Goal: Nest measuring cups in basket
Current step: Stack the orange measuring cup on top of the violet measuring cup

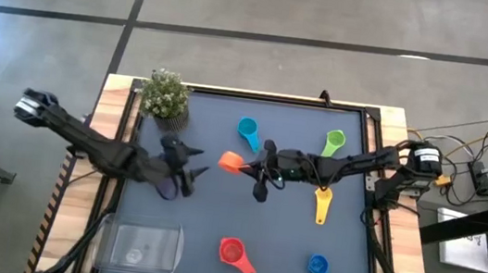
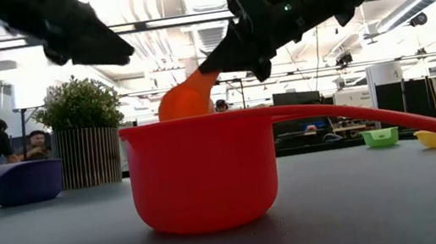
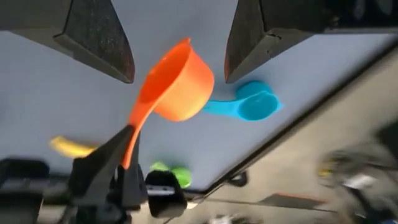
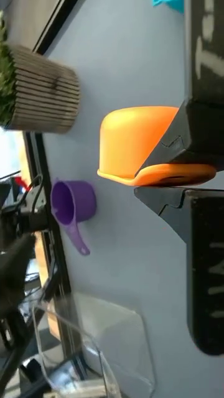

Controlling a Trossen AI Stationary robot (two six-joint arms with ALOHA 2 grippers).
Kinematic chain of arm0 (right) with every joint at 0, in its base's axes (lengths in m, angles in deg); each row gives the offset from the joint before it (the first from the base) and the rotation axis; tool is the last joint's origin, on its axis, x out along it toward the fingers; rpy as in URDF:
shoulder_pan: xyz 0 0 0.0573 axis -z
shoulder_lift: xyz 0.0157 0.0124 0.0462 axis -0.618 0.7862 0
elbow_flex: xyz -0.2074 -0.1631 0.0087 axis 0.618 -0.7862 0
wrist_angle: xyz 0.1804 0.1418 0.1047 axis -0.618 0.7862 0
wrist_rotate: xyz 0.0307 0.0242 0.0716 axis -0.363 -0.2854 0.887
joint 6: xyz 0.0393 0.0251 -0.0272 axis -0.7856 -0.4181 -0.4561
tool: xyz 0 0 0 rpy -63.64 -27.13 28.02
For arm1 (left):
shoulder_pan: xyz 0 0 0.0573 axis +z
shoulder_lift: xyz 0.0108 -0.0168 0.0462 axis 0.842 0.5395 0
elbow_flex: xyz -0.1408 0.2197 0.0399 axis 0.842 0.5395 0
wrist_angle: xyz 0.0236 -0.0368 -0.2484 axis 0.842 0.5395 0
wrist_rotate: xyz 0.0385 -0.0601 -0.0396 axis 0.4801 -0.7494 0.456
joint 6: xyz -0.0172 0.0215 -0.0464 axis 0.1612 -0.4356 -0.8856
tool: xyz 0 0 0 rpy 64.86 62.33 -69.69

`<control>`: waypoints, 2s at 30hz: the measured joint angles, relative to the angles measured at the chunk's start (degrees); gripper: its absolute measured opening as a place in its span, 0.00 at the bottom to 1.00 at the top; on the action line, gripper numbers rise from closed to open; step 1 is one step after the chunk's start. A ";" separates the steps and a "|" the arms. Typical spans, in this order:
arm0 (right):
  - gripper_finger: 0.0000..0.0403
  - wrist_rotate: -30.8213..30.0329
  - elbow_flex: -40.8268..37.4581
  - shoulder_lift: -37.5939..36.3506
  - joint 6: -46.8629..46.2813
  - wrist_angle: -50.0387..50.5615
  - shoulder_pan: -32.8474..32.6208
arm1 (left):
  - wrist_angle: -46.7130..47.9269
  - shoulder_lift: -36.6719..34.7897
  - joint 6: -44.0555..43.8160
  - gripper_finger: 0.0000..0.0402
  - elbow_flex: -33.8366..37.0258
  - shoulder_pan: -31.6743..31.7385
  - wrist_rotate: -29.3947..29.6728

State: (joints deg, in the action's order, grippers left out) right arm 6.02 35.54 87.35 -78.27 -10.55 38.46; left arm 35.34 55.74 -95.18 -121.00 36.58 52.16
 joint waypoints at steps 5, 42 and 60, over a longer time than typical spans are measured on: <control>0.02 0.10 -0.40 -0.26 -1.51 -0.02 0.79 | 11.40 11.28 -1.39 0.58 -10.07 -2.97 7.20; 0.02 9.68 -0.53 -2.89 -5.50 -3.54 0.33 | 25.18 28.19 -11.24 0.29 -20.96 -2.08 12.53; 0.03 9.68 -0.57 -3.90 -4.21 0.74 0.44 | 25.70 27.00 -10.65 0.00 -21.01 -1.45 10.62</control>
State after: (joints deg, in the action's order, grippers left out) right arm 15.70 34.97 83.45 -82.48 -9.81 38.90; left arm 61.04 82.75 -105.83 -142.01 35.13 62.78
